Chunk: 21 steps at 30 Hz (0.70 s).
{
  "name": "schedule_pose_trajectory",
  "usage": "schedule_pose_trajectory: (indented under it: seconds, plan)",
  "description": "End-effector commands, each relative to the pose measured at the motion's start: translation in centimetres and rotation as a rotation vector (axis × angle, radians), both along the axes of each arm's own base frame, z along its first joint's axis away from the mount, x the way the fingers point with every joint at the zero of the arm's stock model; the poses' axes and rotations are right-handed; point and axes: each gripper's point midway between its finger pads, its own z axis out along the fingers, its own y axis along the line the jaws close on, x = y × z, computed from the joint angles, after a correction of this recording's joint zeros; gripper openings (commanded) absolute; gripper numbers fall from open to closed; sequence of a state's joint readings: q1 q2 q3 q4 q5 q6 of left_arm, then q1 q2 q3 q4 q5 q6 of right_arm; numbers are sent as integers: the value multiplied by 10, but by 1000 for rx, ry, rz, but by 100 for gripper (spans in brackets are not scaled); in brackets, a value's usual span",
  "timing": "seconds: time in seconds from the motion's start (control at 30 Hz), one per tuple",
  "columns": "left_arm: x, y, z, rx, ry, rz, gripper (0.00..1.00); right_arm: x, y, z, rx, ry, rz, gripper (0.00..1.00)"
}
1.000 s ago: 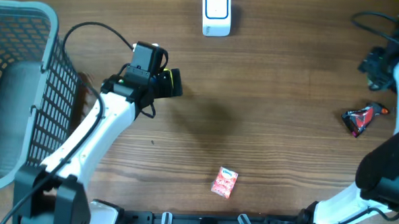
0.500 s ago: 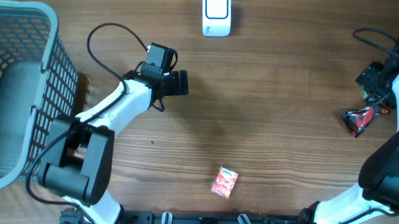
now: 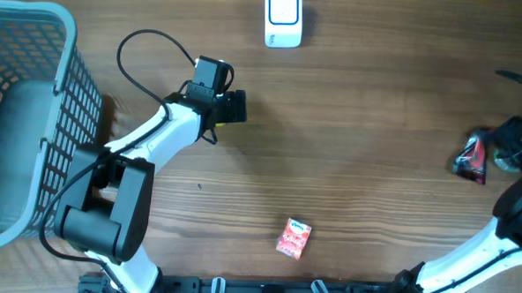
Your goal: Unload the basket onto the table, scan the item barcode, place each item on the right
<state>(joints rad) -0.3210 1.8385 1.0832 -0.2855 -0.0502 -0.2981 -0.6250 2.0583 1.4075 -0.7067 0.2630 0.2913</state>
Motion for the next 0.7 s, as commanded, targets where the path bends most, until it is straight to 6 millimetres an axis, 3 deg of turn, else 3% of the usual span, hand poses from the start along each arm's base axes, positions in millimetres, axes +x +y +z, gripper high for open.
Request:
schedule_pose_trajectory:
  seconds: [0.0,0.07,0.13,0.17,0.23,0.47,0.67]
  plan:
    - [-3,-2,-6,1,12,-10,85,0,7,-11,23,14,11,54]
    - [-3,-2,-6,0,12,-10,82,3,9,-12,36,1,14,70]
    - [-3,-2,-6,1,13,-10,77,2,10,-12,40,3,15,97]
    - [-3,-2,-6,2,15,-10,76,1,10,-12,44,8,15,100]
    - [-4,-2,-6,2,16,-10,69,-1,12,-13,52,18,15,100]
    - [-10,0,-9,-20,51,42,60,-7,21,-10,90,26,-6,100]
    - [-17,-9,-11,-93,89,156,52,7,23,38,64,-102,9,100]
